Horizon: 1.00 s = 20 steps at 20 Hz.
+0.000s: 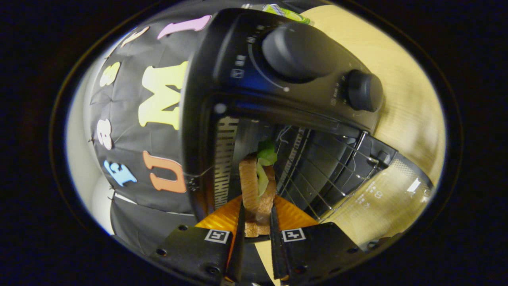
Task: Open the toaster oven, put the food inside, and close the toaster oven door.
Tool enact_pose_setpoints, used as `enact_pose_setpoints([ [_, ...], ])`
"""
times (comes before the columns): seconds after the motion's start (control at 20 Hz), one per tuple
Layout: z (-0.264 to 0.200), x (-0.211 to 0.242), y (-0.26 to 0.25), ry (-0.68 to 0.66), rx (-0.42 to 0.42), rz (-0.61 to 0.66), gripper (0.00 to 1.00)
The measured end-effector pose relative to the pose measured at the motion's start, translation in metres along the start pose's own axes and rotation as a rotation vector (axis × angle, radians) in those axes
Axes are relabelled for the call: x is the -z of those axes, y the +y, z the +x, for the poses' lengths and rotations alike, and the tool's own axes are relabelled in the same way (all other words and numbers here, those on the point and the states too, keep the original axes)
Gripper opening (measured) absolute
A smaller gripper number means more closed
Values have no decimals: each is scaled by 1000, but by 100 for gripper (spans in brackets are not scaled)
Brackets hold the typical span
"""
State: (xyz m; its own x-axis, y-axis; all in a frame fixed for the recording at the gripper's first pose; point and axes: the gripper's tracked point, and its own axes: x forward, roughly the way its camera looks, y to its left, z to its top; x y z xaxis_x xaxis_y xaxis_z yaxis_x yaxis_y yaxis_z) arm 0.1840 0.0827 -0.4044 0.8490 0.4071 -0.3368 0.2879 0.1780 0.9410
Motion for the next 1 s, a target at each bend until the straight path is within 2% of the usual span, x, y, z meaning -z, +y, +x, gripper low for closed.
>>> enact_pose_setpoints([
  [0.1,8,0,0,-29,-17,24,34],
  [0.25,18,5,1,-25,0,-20,35],
  [0.35,17,10,-5,-27,30,-15,42],
  [0.45,16,17,-7,-12,39,-18,58],
  [0.5,14,20,-9,-2,58,-39,60],
  [0.8,9,55,-18,120,230,-308,74],
  [0.95,3,69,-20,208,339,-498,89],
  [1.0,-1,73,-24,240,378,-545,89],
])
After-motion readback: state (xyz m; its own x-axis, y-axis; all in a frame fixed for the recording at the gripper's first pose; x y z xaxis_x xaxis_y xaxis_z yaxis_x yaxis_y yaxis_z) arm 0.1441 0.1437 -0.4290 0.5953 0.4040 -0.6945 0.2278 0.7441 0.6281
